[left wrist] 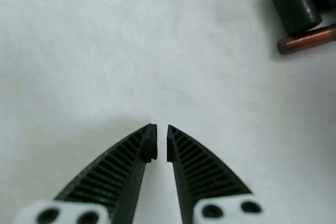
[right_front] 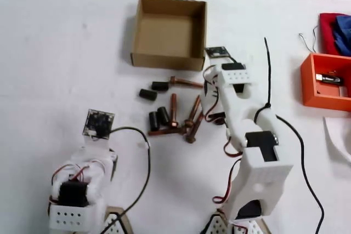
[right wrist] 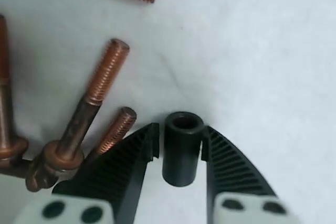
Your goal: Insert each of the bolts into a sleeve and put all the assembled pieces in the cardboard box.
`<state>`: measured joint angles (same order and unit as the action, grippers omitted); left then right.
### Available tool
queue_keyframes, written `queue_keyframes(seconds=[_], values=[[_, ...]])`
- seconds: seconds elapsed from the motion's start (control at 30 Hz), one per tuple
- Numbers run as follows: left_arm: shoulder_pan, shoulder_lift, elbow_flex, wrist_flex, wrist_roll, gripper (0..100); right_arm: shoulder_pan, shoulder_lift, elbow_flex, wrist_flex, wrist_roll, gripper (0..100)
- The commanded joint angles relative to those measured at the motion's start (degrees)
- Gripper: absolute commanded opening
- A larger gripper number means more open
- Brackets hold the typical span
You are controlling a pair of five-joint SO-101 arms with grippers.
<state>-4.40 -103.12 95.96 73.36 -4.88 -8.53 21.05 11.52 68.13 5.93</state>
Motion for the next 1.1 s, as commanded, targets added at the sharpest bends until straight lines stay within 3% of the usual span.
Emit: queue_keyframes(seconds=[0.0, 0.23, 0.33, 0.57, 0.9, 1.07], values=[[0.3, -0.9, 1.1, 0.3, -0.4, 7, 0.7, -0.2, -0.5, 1.2, 0.3, 13.3], [0.3, -0.9, 1.1, 0.3, -0.4, 7, 0.9, 0.4, -0.4, 0.9, 0.5, 12.1], [0.3, -0.9, 1.1, 0.3, -0.4, 7, 1.3, 0.3, -0.4, 0.9, 0.3, 1.8], [0.3, -0.9, 1.1, 0.3, -0.4, 7, 1.5, -3.5, -0.5, 1.1, 0.5, 2.1], [0.3, -0.9, 1.1, 0.3, -0.4, 7, 2.1, -38.5, 3.4, 11.6, 0.9, 2.1], [0.3, -0.9, 1.1, 0.3, -0.4, 7, 1.8, -57.9, 12.5, 14.6, 6.9, 2.0]])
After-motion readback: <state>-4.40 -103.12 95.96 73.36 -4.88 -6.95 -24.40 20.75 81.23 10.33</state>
